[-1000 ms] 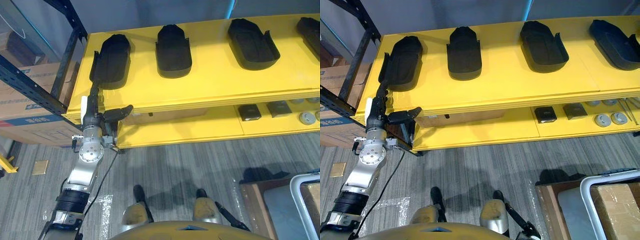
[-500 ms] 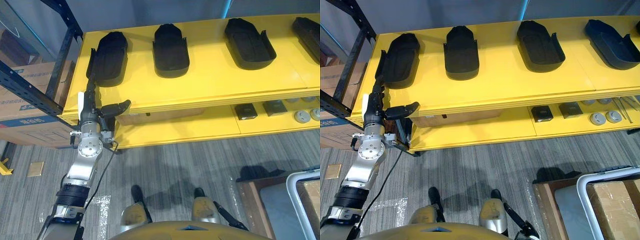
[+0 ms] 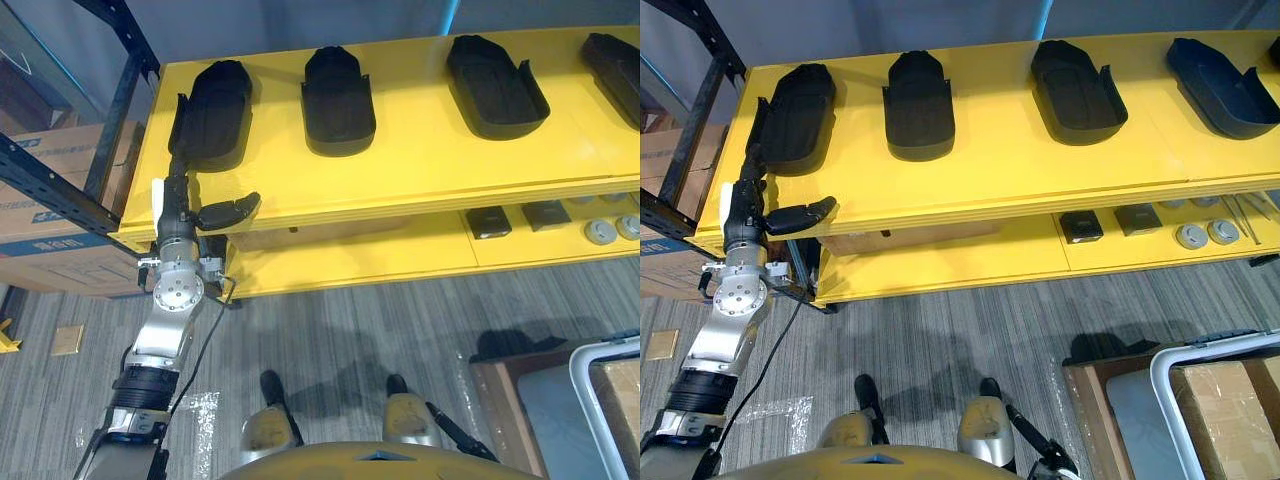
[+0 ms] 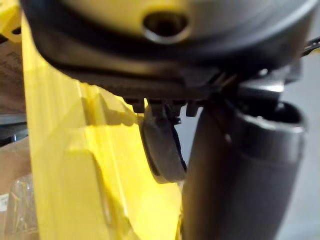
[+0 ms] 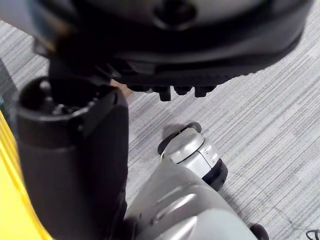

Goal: Walk over and take three plastic housings, then place them on the shelf

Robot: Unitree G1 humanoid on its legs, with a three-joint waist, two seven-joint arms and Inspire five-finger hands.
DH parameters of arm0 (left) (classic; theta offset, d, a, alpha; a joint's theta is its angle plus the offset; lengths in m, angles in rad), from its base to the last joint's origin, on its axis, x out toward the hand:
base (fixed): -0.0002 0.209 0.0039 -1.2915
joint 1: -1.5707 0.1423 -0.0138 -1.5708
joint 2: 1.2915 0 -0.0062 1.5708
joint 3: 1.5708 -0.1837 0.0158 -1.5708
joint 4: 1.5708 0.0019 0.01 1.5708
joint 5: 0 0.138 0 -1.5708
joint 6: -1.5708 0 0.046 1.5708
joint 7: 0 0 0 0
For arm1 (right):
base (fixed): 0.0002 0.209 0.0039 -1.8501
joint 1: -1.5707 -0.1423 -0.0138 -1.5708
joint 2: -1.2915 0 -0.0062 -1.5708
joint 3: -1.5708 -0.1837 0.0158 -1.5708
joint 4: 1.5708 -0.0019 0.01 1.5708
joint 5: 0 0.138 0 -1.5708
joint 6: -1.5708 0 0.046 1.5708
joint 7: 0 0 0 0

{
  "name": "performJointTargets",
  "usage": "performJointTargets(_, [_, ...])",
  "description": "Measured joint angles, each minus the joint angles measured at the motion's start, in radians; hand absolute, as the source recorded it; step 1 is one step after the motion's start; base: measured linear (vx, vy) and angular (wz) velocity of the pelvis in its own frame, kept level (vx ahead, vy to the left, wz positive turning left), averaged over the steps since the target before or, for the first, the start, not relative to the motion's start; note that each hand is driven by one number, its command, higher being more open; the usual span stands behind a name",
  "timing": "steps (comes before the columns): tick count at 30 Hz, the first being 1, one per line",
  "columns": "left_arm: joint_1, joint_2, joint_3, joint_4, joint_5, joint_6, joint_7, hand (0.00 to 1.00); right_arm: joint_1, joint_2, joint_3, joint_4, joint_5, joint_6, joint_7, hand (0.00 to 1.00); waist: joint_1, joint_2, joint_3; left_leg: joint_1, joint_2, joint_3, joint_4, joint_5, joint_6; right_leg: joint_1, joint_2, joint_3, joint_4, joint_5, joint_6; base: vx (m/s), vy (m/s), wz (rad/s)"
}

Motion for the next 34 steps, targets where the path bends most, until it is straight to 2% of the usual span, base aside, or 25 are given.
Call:
performJointTargets(3, [0.099, -0.011, -0.029, -0.115, 0.002, -0.014, -0.009, 1.00, 0.001, 0.014, -0.015, 0.002, 0.000, 0.000, -0.015, 1.00, 0.001, 0.001, 0.000, 0.010, 0.000, -0.007, 0.000, -0.004, -0.002, 0.015, 0.000, -0.007, 0.000, -0.007, -0.003, 0.00, -0.007, 0.07])
performJointTargets(7, [0.217, -0.056, -0.092, -0.218, 0.002, -0.073, -0.065, 1.00, 0.002, 0.019, -0.024, 0.004, 0.003, -0.004, -0.039, 1.00, 0.004, 0.008, -0.004, 0.009, 0.000, -0.033, -0.003, -0.011, -0.003, 0.032, -0.001, -0.033, 0.000, -0.024, -0.010, -0.01, -0.017, 0.15])
performJointTargets(14, [0.345, -0.098, -0.177, -0.231, -0.036, -0.130, -0.230, 1.00, 0.015, 0.019, -0.032, 0.025, 0.015, -0.022, -0.085, 1.00, 0.012, 0.043, -0.045, 0.012, -0.003, -0.086, -0.001, -0.005, -0.005, 0.077, -0.003, -0.092, -0.025, -0.036, -0.011, 0.03, -0.023, 0.19])
performJointTargets(18, [0.372, -0.134, -0.213, -0.153, -0.090, -0.136, -0.235, 1.00, 0.009, 0.015, -0.021, 0.041, 0.023, -0.024, -0.105, 1.00, 0.030, 0.041, -0.089, 0.031, -0.003, -0.108, -0.003, -0.006, -0.005, 0.125, -0.001, -0.123, -0.048, -0.036, -0.011, 0.06, -0.035, 0.18])
performJointTargets(20, [0.377, -0.146, -0.215, -0.108, -0.147, -0.160, -0.201, 1.00, -0.008, 0.016, -0.005, 0.043, 0.041, -0.025, -0.105, 1.00, 0.031, 0.036, -0.105, 0.037, -0.002, -0.122, -0.003, -0.006, -0.006, 0.144, 0.001, -0.140, -0.054, -0.037, -0.014, 0.02, -0.040, 0.14])
performJointTargets(23, [0.379, -0.172, -0.214, -0.016, -0.152, -0.195, -0.091, 1.00, -0.035, 0.011, 0.019, 0.046, 0.060, -0.028, -0.103, 1.00, 0.040, 0.025, -0.118, 0.047, -0.003, -0.134, -0.004, -0.006, -0.006, 0.167, 0.002, -0.154, -0.064, -0.038, -0.016, -0.01, -0.026, 0.12])
performJointTargets(25, [0.390, -0.197, -0.198, 0.104, -0.101, -0.242, 0.010, 1.00, -0.039, 0.012, 0.026, 0.056, 0.093, -0.025, -0.111, 1.00, 0.052, 0.014, -0.129, 0.048, -0.003, -0.145, -0.004, -0.006, -0.007, 0.178, 0.003, -0.168, -0.073, -0.039, -0.017, -0.03, -0.021, 0.14])
performJointTargets(28, [0.425, -0.213, -0.181, 0.223, 0.023, -0.282, 0.116, 1.00, -0.041, 0.018, 0.034, 0.074, 0.103, -0.014, -0.111, 1.00, 0.063, -0.007, -0.134, 0.048, -0.004, -0.155, -0.004, -0.006, -0.008, 0.189, 0.004, -0.182, -0.080, -0.043, -0.023, -0.03, -0.016, 0.11])
performJointTargets(32, [0.462, -0.245, -0.145, 0.431, 0.040, -0.291, 0.224, 1.00, -0.037, 0.037, 0.046, 0.096, 0.102, 0.006, -0.107, 1.00, 0.074, -0.051, -0.143, 0.048, -0.011, -0.181, -0.004, -0.008, -0.010, 0.218, 0.002, -0.211, -0.101, -0.042, -0.022, -0.01, -0.015, 0.16])
performJointTargets(34, [0.463, -0.263, -0.114, 0.538, 0.040, -0.285, 0.247, 1.00, -0.036, 0.043, 0.046, 0.110, 0.108, 0.012, -0.106, 1.00, 0.081, -0.058, -0.144, 0.050, -0.015, -0.188, -0.004, -0.008, -0.010, 0.230, 0.000, -0.221, -0.107, -0.042, -0.022, 0.00, -0.014, 0.11])
